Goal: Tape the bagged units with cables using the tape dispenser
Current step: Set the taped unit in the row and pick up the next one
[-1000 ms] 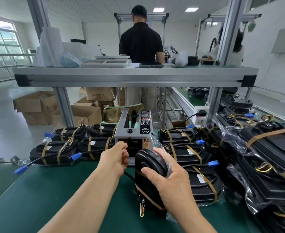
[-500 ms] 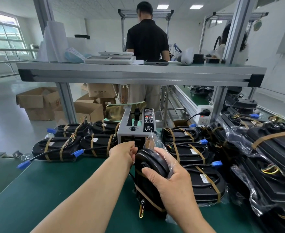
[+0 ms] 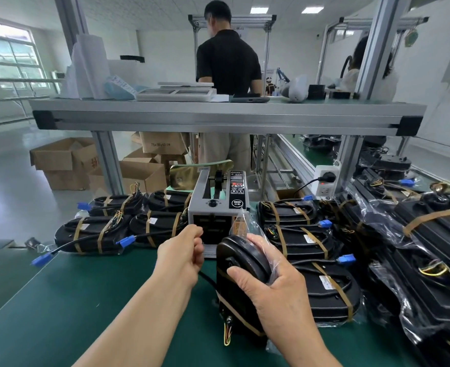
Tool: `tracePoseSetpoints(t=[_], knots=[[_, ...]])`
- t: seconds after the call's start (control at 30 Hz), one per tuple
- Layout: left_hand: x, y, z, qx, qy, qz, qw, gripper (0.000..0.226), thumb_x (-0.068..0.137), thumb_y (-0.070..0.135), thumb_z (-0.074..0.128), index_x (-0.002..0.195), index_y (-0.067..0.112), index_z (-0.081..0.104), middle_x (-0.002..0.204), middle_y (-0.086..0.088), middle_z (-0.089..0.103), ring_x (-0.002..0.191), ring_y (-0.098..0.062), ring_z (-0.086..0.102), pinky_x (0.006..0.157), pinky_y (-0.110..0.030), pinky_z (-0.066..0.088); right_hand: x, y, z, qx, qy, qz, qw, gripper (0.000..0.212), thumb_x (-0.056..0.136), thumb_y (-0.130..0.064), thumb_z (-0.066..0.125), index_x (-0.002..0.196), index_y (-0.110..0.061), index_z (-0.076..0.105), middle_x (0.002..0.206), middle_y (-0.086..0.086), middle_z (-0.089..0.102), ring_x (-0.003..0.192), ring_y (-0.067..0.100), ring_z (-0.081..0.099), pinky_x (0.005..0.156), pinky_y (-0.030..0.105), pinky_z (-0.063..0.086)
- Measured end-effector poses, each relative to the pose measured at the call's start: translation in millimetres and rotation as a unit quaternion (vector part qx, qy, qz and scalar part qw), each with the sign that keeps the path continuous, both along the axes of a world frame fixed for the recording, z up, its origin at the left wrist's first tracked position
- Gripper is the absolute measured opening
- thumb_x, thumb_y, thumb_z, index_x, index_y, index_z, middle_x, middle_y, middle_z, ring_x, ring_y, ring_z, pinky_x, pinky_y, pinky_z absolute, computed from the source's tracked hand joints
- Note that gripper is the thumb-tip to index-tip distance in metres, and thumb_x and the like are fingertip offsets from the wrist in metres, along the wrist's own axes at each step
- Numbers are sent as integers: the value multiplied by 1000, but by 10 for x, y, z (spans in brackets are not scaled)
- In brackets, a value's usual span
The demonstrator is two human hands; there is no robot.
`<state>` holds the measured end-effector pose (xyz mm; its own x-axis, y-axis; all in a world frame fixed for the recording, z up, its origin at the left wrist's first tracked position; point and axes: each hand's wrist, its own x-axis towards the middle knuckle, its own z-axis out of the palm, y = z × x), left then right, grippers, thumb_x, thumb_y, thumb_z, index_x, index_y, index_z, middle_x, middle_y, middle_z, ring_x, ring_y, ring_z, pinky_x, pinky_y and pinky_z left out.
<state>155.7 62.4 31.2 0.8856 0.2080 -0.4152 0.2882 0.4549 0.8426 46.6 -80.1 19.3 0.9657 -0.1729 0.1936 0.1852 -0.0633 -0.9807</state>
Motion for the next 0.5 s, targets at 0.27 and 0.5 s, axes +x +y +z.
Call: tracePoseSetpoints(t=[0.27, 0.5], knots=[[-456, 152, 163, 54, -133, -108, 984, 27, 87, 12, 67, 62, 17, 59, 55, 2, 48, 42, -6, 41, 50, -21, 39, -3, 52, -15, -38, -26, -2, 999, 64, 58, -41, 87, 117, -53, 63, 105, -23, 74, 102, 1, 70, 99, 37, 54], [-882, 253, 522, 156, -267, -242, 920, 13, 75, 19, 74, 65, 10, 70, 60, -6, 47, 49, -11, 38, 54, -14, 42, -61, 83, -61, -84, -71, 3, 994, 57, 67, -34, 86, 117, -51, 65, 107, -18, 74, 100, 3, 71, 89, 29, 58]])
